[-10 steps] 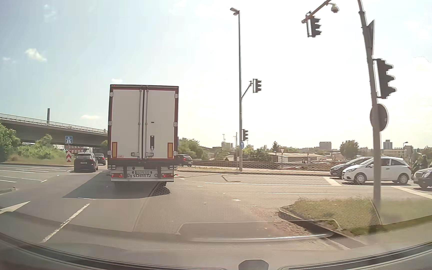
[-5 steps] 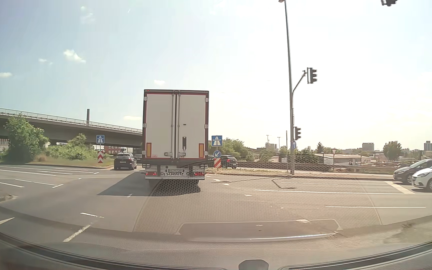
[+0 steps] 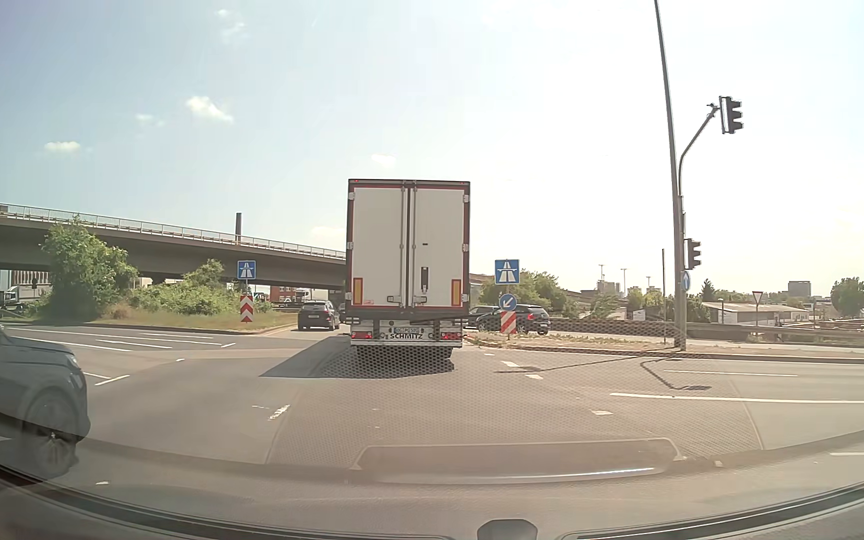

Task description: Follow the waypoints while adhering to traffic rules and regulations

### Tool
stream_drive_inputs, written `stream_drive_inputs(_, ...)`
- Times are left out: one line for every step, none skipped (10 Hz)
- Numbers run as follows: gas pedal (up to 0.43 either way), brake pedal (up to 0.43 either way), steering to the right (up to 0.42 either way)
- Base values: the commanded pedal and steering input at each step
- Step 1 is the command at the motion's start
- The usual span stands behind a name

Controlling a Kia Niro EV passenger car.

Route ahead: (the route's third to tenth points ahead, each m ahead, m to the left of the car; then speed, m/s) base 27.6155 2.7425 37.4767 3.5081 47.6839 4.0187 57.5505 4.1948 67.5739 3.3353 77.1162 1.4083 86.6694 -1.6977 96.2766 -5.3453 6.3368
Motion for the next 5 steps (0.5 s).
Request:
stream_drive_inputs(0.177,0.030,-0.093)
stream_drive_inputs(0.177,0.030,-0.083)
stream_drive_inputs(0.177,0.030,-0.071)
stream_drive_inputs(0.197,0.030,-0.060)
stream_drive_inputs(0.197,0.030,-0.052)
